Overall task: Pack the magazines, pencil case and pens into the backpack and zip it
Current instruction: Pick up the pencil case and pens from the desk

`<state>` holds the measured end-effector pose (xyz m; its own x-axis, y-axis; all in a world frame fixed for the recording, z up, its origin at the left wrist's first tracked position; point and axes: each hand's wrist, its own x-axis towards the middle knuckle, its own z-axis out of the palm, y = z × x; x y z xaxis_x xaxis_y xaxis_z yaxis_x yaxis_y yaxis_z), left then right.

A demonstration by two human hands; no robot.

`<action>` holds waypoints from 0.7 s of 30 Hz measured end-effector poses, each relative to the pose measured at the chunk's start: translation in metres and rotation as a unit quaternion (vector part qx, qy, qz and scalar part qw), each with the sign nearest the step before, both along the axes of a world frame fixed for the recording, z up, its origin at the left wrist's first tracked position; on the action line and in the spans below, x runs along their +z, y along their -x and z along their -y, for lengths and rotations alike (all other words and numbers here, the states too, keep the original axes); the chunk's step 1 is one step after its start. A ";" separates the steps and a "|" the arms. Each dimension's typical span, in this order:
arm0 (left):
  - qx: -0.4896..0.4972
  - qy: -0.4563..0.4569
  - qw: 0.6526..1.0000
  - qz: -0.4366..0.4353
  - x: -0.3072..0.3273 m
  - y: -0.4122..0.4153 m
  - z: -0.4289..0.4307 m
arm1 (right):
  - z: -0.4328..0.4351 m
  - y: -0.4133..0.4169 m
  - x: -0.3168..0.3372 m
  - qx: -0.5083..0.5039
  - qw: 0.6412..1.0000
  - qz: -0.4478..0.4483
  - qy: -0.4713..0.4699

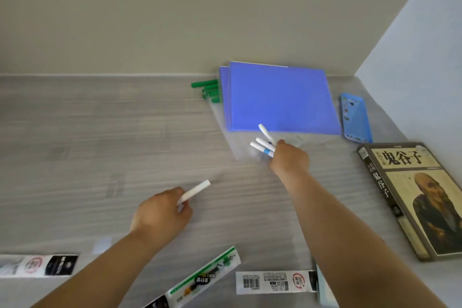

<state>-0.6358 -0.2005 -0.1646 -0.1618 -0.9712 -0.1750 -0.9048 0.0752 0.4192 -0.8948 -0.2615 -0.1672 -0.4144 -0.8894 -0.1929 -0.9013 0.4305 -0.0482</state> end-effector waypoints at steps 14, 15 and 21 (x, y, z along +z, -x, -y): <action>-0.170 -0.090 0.981 -0.017 0.036 -0.083 -0.043 | -0.092 -0.053 0.036 0.079 0.991 0.099 0.041; -0.194 -0.107 0.975 -0.015 0.037 -0.095 -0.051 | -0.106 -0.066 0.037 0.112 0.989 0.098 0.015; -0.267 -0.119 0.952 0.085 0.031 -0.149 -0.092 | -0.164 -0.114 0.044 0.242 0.966 0.059 -0.067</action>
